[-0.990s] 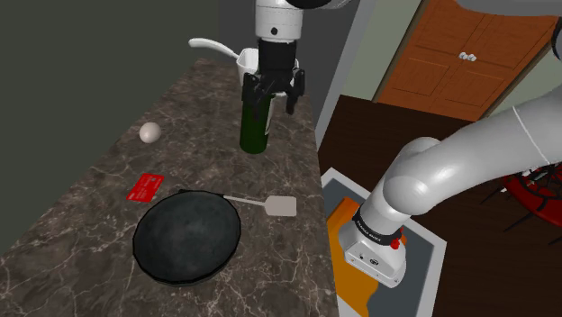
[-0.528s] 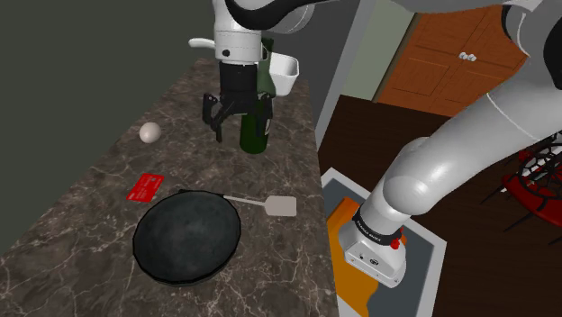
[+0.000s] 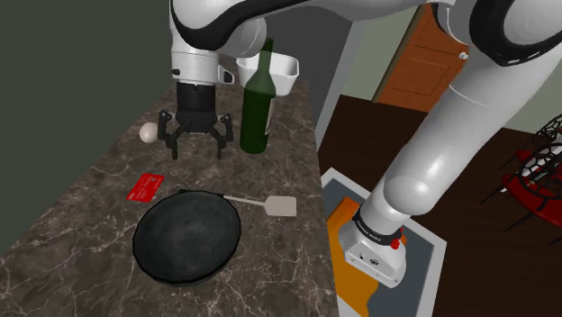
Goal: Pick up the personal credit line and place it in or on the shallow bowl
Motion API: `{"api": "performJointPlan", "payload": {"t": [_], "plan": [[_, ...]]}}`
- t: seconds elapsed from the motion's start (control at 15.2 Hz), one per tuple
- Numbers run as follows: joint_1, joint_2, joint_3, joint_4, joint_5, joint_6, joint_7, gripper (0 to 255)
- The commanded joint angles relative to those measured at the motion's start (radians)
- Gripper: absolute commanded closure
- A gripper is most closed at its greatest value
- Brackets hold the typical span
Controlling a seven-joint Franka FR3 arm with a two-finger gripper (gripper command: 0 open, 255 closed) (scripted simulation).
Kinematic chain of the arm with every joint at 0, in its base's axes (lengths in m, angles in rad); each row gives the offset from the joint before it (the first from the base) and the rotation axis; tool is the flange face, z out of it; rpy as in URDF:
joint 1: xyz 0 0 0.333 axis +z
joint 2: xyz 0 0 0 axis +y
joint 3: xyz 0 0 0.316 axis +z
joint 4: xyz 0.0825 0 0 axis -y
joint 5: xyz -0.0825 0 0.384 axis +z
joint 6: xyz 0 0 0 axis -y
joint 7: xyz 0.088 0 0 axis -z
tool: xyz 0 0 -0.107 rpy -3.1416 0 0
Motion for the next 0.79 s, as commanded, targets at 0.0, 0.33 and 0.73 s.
{"api": "performJointPlan", "payload": {"t": [0.0, 0.33, 0.73], "plan": [[0.010, 0.075, 0.011, 0.041, 0.014, 0.037, 0.058, 0], [0.046, 0.269, 0.018, 0.169, 0.035, 0.120, 0.183, 0], [0.088, 0.419, 0.014, 0.267, 0.050, 0.193, 0.262, 0]]}}
